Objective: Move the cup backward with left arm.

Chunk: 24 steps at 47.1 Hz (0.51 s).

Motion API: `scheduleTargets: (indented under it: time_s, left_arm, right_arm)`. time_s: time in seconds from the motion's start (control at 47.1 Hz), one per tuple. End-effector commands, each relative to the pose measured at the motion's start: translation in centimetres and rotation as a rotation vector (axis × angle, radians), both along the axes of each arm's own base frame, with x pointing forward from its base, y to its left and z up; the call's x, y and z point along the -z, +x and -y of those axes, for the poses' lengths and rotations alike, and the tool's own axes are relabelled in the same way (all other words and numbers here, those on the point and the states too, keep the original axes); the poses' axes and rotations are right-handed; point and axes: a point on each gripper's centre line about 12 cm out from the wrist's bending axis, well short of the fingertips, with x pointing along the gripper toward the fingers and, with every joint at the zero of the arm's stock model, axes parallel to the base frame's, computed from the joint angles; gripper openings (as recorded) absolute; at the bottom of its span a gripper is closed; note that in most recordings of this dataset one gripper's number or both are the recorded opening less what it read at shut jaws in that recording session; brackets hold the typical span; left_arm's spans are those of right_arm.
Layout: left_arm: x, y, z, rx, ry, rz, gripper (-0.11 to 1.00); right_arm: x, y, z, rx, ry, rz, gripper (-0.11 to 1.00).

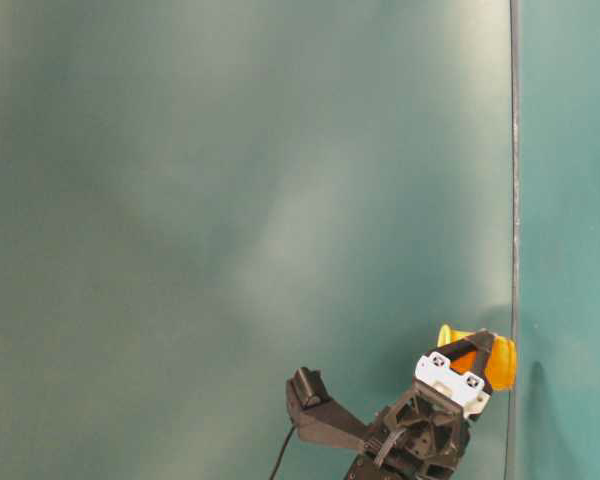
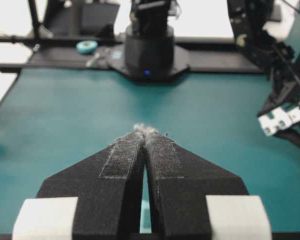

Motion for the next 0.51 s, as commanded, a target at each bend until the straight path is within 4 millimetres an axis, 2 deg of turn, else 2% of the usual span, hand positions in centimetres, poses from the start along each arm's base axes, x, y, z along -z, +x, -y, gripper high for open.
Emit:
scheduleTargets:
  time_s: [0.0,0.488]
  left_arm:
    - [-1.09,0.19,-0.37,-0.004,0.022,0.03,0.66]
    - [-1.16,0.24,-0.4,-0.004,0.027,0.039,0.66]
  right_arm:
    - [-1.2,0.24,0.04,0.002,0.001,0.029,0.0]
    - [-1.18,0.24,0.04,0.002,0.001,0.028,0.0]
